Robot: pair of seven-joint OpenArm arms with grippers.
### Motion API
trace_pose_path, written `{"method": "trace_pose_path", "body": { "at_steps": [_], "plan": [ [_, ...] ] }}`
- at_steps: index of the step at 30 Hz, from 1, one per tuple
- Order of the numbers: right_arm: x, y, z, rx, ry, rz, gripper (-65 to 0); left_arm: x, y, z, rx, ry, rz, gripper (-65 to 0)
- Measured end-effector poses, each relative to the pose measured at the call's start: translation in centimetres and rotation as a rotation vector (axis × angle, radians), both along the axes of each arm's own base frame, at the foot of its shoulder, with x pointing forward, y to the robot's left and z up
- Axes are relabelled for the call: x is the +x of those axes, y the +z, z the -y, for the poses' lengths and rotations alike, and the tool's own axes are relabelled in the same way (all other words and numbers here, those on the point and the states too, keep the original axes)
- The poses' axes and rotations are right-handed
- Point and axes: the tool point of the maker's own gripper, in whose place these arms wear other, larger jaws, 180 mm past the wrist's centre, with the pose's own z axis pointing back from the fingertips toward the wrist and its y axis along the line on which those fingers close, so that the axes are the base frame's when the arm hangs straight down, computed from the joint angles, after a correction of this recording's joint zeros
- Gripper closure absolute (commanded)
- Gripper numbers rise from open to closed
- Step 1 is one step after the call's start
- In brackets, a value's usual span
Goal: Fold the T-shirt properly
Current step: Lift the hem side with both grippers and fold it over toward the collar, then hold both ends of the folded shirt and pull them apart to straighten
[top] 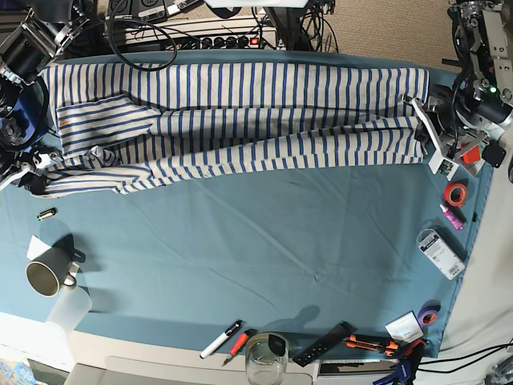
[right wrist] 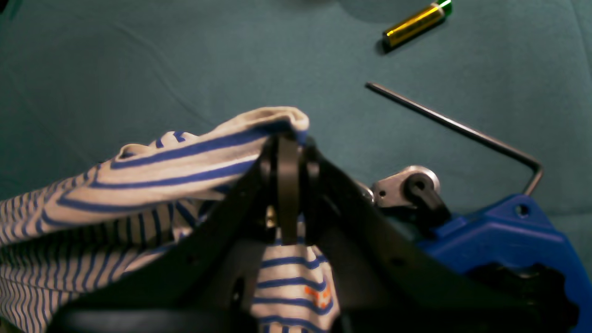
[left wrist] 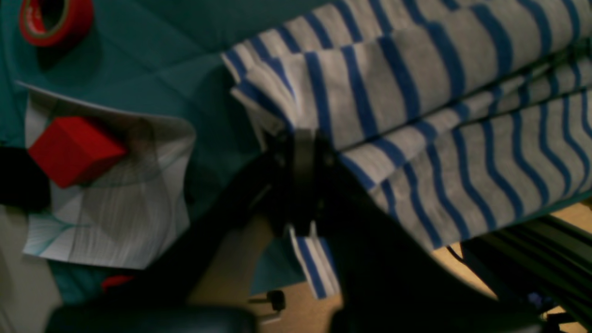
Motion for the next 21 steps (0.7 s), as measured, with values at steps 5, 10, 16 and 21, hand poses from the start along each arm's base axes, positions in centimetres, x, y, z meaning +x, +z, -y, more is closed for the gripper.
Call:
{"method": "trace_pose_path", "body": {
  "at_steps": [5, 10, 16, 21],
  "plan": [
    [-1.7, -1.7, 0.1, -0.003, -0.003, -0.062, 0.0, -0.5, -0.5, -0.7, 0.029, 0.033, -0.019, 0.0],
    [-2.6, -2.6, 0.0, 0.006, -0.002, -0.087, 0.0, -0.9, -0.3, -0.5, 0.034, 0.024, -0.019, 0.0],
    [-4.3, -3.2, -0.2, -0.004, 0.006, -0.114, 0.0, -1.0, -0.2, -0.5, 0.041, 0.022, -0.016, 0.0],
    [-6.1, -0.6, 1.2, -0.083, -0.027, -0.059, 0.0, -2.4, -1.0, -0.5, 0.043, 0.02, -0.054, 0.0]
  ]
}}
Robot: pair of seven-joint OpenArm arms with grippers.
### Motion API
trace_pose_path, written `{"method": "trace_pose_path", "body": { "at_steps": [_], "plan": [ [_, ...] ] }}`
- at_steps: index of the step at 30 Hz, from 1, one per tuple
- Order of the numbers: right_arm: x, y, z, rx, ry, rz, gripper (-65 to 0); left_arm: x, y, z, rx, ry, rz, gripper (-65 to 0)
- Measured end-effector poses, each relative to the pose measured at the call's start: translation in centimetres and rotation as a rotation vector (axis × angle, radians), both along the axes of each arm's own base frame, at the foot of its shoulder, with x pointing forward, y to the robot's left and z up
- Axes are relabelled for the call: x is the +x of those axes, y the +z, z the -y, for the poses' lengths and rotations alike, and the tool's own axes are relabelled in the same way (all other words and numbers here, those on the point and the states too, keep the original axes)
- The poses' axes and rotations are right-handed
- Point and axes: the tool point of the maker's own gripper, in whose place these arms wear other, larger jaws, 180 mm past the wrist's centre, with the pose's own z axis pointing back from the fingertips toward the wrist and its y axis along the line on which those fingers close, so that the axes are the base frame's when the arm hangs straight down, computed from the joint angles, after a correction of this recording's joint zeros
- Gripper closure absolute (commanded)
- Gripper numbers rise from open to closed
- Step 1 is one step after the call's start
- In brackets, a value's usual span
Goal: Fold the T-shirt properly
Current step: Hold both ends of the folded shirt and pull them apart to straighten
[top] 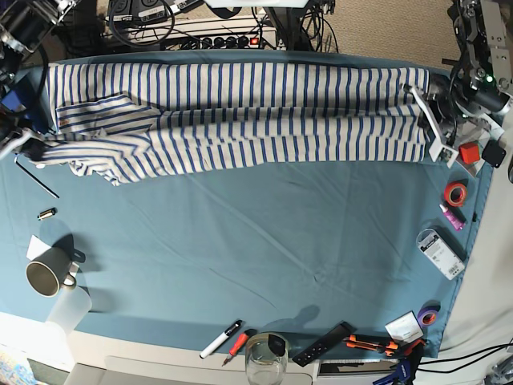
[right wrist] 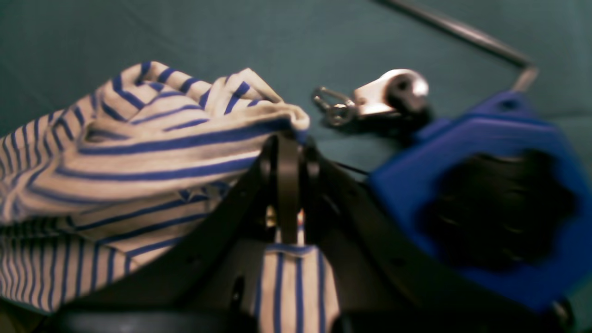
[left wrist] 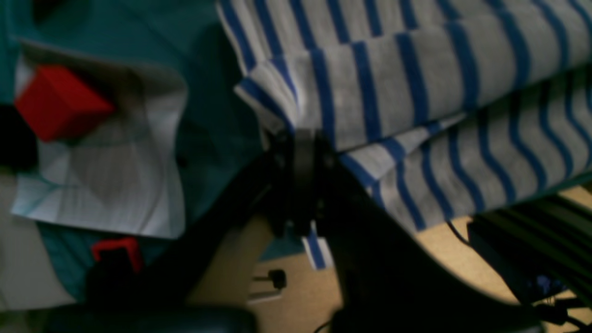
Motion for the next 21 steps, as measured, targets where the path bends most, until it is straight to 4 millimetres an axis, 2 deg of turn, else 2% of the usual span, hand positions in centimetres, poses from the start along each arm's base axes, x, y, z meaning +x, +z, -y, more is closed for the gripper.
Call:
{"method": "trace_pose_path", "body": {
  "at_steps": [3, 8, 12, 21],
  "plan": [
    [-1.5, 0.5, 0.9, -0.031, -0.024, -0.001, 0.0, -0.3, 0.6, 0.1, 0.005, -0.007, 0.017, 0.0],
    [-3.6, -0.7, 1.1, -0.032, -0.03, -0.059, 0.0, -0.9, 2.1, -0.8, 0.03, 0.016, 0.057, 0.0],
    [-4.1, -1.1, 0.7, -0.016, -0.019, -0.068, 0.0, -1.0, 2.5, -1.5, 0.04, 0.035, 0.075, 0.0],
    [-5.1, -1.8, 0.7, -0.017, -0.019, -0.102, 0.0, -1.1, 2.4, -1.5, 0.04, 0.033, 0.073, 0.0]
  ]
}}
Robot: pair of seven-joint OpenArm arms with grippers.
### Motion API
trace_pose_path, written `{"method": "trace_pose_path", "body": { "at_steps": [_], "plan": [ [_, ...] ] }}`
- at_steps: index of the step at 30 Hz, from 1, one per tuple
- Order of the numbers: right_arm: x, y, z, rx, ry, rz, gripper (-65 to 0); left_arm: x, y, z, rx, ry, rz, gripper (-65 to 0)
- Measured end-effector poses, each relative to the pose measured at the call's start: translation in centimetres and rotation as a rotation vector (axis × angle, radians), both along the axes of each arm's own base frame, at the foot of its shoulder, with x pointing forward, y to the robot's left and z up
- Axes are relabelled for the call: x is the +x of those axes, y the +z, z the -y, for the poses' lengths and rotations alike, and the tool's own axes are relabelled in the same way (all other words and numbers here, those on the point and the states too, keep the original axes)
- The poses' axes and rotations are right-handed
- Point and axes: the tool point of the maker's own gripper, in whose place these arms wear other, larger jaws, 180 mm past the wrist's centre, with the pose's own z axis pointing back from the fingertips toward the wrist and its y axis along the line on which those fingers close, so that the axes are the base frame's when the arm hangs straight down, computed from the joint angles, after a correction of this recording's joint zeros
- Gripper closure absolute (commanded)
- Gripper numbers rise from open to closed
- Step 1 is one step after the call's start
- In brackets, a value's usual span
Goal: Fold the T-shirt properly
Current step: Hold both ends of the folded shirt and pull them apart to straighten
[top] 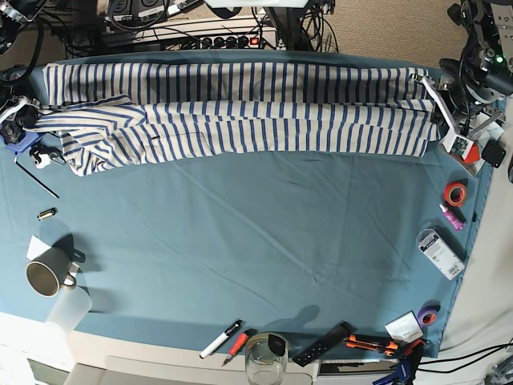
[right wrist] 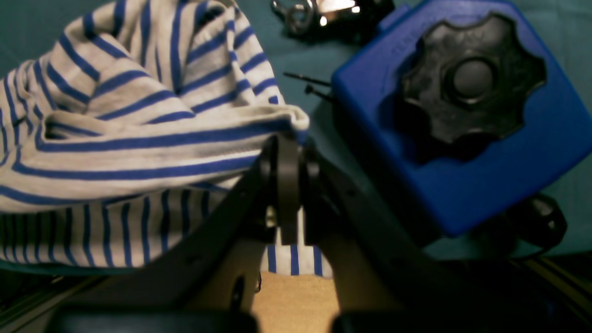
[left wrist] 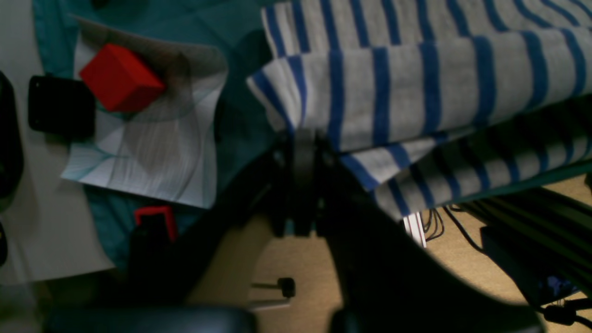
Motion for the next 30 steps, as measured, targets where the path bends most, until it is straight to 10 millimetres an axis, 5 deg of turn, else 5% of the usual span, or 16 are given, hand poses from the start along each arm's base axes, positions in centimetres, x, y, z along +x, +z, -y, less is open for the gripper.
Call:
{"method": "trace_pose_path", "body": {
  "at_steps": [4, 7, 10, 30],
  "plan": [
    [0.0, 0.0, -0.1, -0.009, 0.02, 0.0, 0.0, -1.0, -0.5, 0.2, 0.006, -0.032, -0.027, -2.3],
    [0.1, 0.0, -0.1, -0.025, 0.048, 0.003, -9.1, -1.9, -1.0, -0.1, 0.015, -0.024, -0.054, -19.5],
    [0.0, 0.0, -0.1, -0.029, 0.046, -0.003, -18.4, -3.0, -1.5, -0.2, 0.016, -0.022, -0.086, -28.1],
    [2.0, 2.1, -2.8, 0.114, 0.107, 0.158, -19.1, -1.4, 0.7, 1.5, -0.023, -0.06, 0.033, -31.8]
  ]
}}
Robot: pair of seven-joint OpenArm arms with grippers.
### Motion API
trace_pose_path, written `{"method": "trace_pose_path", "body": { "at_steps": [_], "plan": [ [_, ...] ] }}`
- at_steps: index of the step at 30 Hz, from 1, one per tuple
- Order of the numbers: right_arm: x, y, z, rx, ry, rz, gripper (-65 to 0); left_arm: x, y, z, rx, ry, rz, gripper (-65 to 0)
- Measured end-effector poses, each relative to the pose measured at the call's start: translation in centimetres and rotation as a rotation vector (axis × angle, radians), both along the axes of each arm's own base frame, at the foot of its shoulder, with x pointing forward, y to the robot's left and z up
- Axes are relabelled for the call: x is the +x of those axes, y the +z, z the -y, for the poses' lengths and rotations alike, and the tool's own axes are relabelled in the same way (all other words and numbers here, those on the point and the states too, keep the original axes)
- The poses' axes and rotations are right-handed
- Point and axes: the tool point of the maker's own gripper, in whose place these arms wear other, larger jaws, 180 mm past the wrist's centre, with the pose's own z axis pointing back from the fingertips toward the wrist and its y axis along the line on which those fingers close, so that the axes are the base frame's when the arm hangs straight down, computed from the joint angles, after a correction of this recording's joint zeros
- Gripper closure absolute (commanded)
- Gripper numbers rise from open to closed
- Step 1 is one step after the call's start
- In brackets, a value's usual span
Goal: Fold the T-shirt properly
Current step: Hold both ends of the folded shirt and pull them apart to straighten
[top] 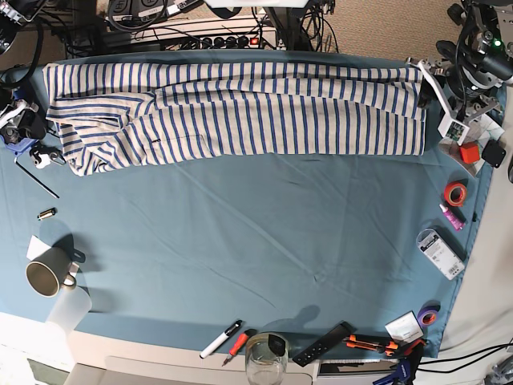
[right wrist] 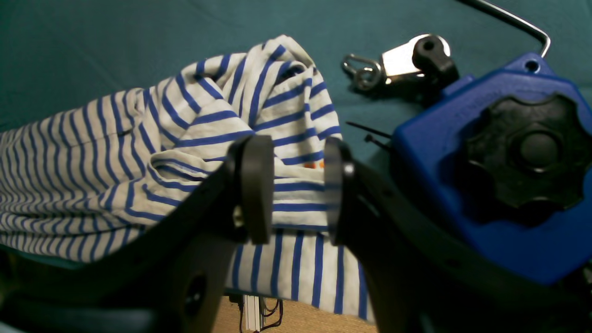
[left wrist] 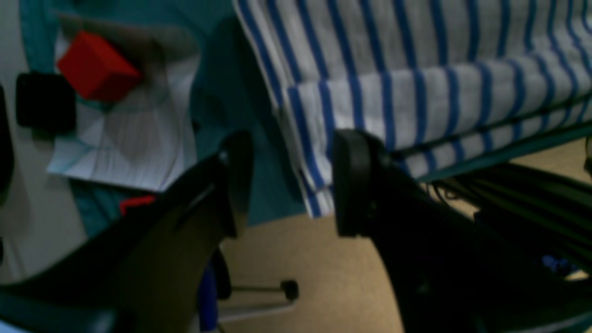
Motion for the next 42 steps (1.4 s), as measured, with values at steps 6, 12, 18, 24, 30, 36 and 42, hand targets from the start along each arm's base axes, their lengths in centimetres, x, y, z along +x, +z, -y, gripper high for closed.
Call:
{"method": "trace_pose_path", "body": {
  "at_steps": [6, 12, 18, 24, 30, 36, 42],
  "plan": [
    [-0.1, -0.2, 0.1, -0.031, 0.024, -0.007, -26.7, 0.6, 0.4, 0.2, -0.018, 0.01, 0.038, -34.4],
    [-0.5, -0.6, 0.6, -0.063, 0.014, -0.039, -31.6, -0.1, -2.2, 1.5, -0.17, 0.098, -0.031, -34.4],
    [-0.5, -0.8, 0.5, -0.057, 0.013, -0.038, -31.6, 0.7, -5.4, 0.5, -0.203, 0.196, -0.086, -34.4],
    [-0.5, -0.7, 0.5, -0.059, 0.015, -0.04, -31.6, 0.4, -6.0, -0.1, -0.188, 0.231, -0.13, -34.4],
    [0.2, -0.2, 0.4, -0.055, 0.016, -0.01, -31.6, 0.1, -6.2, -0.2, -0.185, 0.242, -0.152, -34.4],
    [1.1, 0.5, 0.4, -0.052, 0.016, 0.023, -31.6, 0.0, -6.5, 0.7, -0.213, 0.255, -0.152, -34.3],
    [1.4, 0.7, 0.4, -0.051, 0.015, 0.034, -31.6, 0.3, -6.6, 0.7, -0.216, 0.273, -0.134, -29.5]
  ]
}}
